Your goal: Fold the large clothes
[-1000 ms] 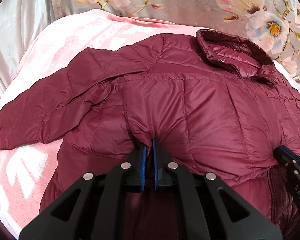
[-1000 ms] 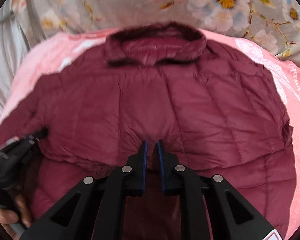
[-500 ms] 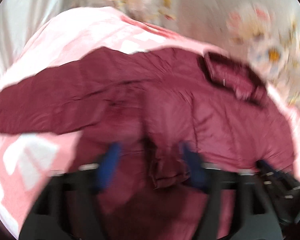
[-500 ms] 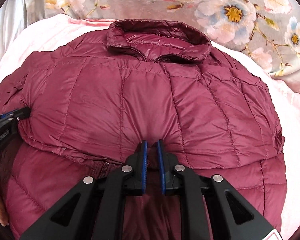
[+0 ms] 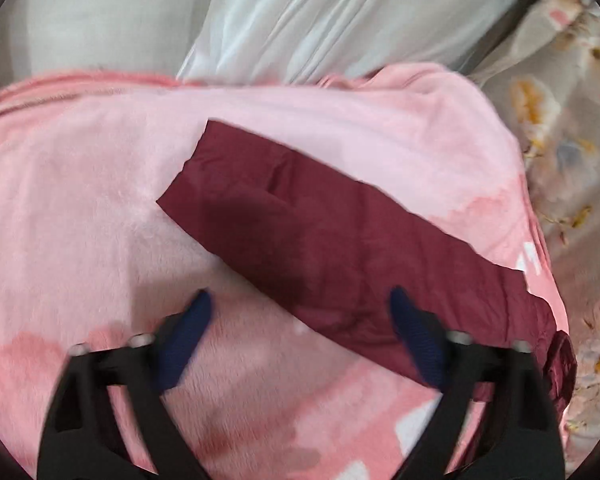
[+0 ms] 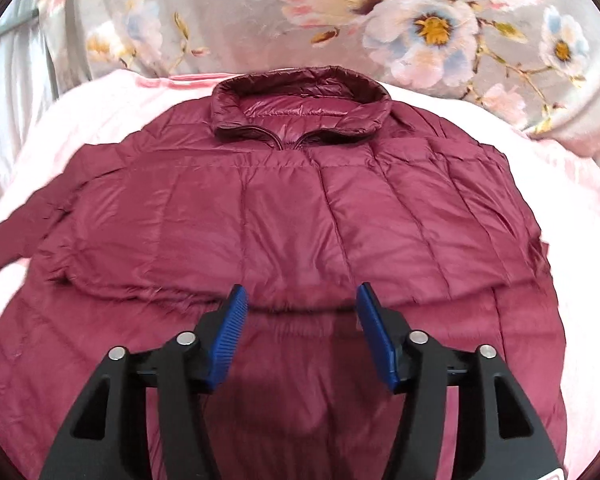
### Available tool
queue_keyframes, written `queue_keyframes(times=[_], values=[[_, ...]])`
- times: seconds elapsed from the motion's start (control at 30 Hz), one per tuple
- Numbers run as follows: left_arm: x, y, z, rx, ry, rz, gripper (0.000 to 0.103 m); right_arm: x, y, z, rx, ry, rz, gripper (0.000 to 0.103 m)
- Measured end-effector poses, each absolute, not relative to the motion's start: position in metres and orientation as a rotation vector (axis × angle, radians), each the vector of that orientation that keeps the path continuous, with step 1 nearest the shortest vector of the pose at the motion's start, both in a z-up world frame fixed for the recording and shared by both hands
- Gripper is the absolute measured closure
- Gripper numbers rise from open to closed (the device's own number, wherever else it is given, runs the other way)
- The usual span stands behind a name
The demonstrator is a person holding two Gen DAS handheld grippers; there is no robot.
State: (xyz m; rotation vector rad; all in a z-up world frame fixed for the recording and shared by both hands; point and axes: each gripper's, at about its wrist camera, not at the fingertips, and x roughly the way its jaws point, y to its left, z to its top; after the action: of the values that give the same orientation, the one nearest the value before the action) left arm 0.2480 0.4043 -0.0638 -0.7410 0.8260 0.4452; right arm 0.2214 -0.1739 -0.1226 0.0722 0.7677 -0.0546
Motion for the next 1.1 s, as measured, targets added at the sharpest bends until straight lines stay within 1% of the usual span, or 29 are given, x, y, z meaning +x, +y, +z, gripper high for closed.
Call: queue_keyframes(times=[0.07, 0.1, 0.13, 0.17, 0.27, 0.37, 0.43, 0.53, 0.6, 0.7, 0.8, 0.87, 0.9, 0.93, 0.97, 1.0, 1.07, 1.1], values=[[0.260, 0.406, -0.066, -0.762, 0.843, 0.420, 0.063, 0.211, -0.174, -0.122, 0.068, 0.781, -0.045, 0.043], [0.264, 0.402, -0.064, -0.762, 0.835, 0.408, 0.072, 0.204, -0.174, -0.122, 0.065, 0.783, -0.046, 0.042], [0.273, 0.393, -0.057, -0.748, 0.829, 0.377, 0.086, 0.198, -0.173, -0.123, 0.063, 0.781, -0.049, 0.041], [0.279, 0.383, -0.051, -0.724, 0.823, 0.362, 0.094, 0.192, -0.174, -0.124, 0.059, 0.780, -0.054, 0.041], [0.289, 0.348, -0.020, -0.638, 0.765, 0.294, 0.099, 0.176, -0.173, -0.124, 0.036, 0.769, -0.076, 0.041], [0.297, 0.288, 0.028, -0.545, 0.698, 0.153, 0.101, 0.165, -0.167, -0.117, -0.007, 0.741, -0.084, 0.041], [0.301, 0.241, 0.060, -0.481, 0.661, 0.045, 0.101, 0.160, -0.163, -0.110, -0.032, 0.719, -0.082, 0.040], [0.306, 0.147, 0.101, -0.371, 0.622, -0.153, 0.101, 0.156, -0.159, -0.102, -0.043, 0.691, -0.074, 0.036], [0.305, 0.096, 0.110, -0.322, 0.624, -0.248, 0.101, 0.156, -0.159, -0.099, -0.037, 0.687, -0.069, 0.036], [0.307, 0.023, 0.098, -0.263, 0.675, -0.354, 0.100, 0.155, -0.168, -0.099, -0.011, 0.688, -0.068, 0.036], [0.313, -0.038, 0.058, -0.268, 0.787, -0.455, 0.098, 0.154, -0.181, -0.105, 0.010, 0.700, -0.087, 0.036], [0.317, -0.062, 0.029, -0.282, 0.871, -0.481, 0.088, 0.154, -0.195, -0.111, 0.031, 0.715, -0.111, 0.036], [0.317, -0.069, 0.012, -0.303, 0.912, -0.494, 0.074, 0.154, -0.203, -0.115, 0.045, 0.725, -0.123, 0.036], [0.315, -0.072, -0.003, -0.328, 0.939, -0.493, 0.055, 0.154, -0.210, -0.118, 0.060, 0.733, -0.128, 0.036], [0.310, -0.070, -0.012, -0.351, 0.950, -0.492, 0.041, 0.154, -0.218, -0.121, 0.082, 0.743, -0.132, 0.036], [0.306, -0.065, -0.018, -0.393, 0.956, -0.500, 0.038, 0.155, -0.227, -0.124, 0.107, 0.752, -0.135, 0.036], [0.301, -0.048, -0.020, -0.482, 0.952, -0.526, 0.025, 0.156, -0.240, -0.127, 0.152, 0.763, -0.135, 0.036], [0.299, -0.033, -0.018, -0.553, 0.939, -0.543, 0.023, 0.158, -0.246, -0.127, 0.175, 0.766, -0.128, 0.036]])
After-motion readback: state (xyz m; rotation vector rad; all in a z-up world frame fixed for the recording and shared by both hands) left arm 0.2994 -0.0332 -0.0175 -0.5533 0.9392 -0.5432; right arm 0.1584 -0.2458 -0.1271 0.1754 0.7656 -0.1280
